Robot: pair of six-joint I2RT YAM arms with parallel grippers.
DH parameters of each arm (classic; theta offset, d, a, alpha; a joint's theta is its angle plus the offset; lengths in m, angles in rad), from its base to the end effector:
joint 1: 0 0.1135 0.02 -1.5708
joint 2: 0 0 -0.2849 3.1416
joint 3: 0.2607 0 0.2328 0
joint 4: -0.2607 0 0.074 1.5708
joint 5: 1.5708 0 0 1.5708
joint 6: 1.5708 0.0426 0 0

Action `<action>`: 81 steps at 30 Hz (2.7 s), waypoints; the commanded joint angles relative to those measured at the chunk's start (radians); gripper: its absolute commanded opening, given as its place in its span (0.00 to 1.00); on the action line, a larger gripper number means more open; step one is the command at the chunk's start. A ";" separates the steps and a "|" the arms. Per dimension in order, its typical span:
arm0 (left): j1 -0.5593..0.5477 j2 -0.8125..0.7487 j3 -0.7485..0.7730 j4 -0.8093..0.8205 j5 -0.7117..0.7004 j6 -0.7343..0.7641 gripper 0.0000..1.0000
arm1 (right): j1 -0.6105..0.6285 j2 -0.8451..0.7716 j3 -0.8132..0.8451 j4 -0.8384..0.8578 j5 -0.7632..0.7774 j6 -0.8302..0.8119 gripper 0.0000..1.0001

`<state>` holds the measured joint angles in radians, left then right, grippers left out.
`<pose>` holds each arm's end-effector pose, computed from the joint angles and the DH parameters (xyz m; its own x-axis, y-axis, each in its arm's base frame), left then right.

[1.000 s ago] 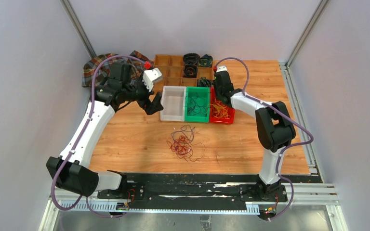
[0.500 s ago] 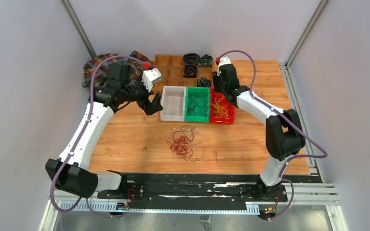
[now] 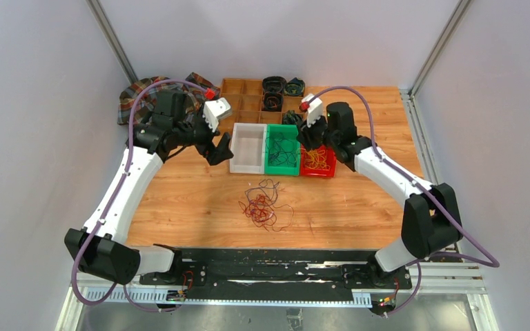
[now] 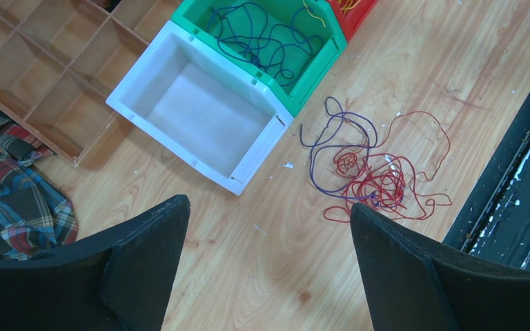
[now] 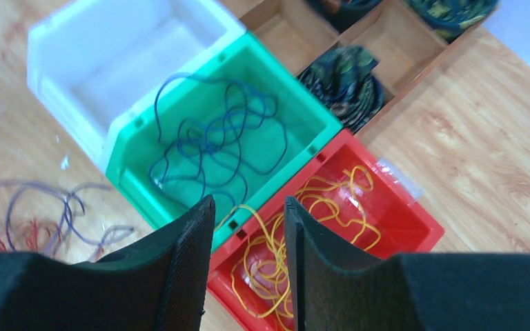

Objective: Untangle the cables

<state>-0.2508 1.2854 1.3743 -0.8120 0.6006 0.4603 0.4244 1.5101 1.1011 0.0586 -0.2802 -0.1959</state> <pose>0.2268 -0.0830 0.3944 -0.3010 0.4554 -0.8378 0.8359 0.5488 -0.0020 0.3058 0.1511 0.3240 -0.1837 -0.2883 -0.9398 -0.6812 0.7266 -0.0897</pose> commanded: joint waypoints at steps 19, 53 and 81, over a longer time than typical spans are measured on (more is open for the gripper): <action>0.008 -0.017 0.044 -0.016 0.010 -0.002 0.91 | 0.013 0.161 0.039 -0.260 0.107 -0.304 0.35; 0.009 -0.013 0.043 -0.026 0.005 0.008 0.91 | -0.007 0.312 0.089 -0.115 0.453 -0.126 0.04; 0.009 -0.038 0.032 -0.026 -0.024 0.014 0.98 | 0.066 -0.030 0.069 -0.148 0.539 0.088 0.61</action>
<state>-0.2504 1.2633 1.3933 -0.8272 0.5797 0.4679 0.4355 1.6051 1.2053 -0.0944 0.2298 -0.1974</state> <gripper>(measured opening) 0.981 0.584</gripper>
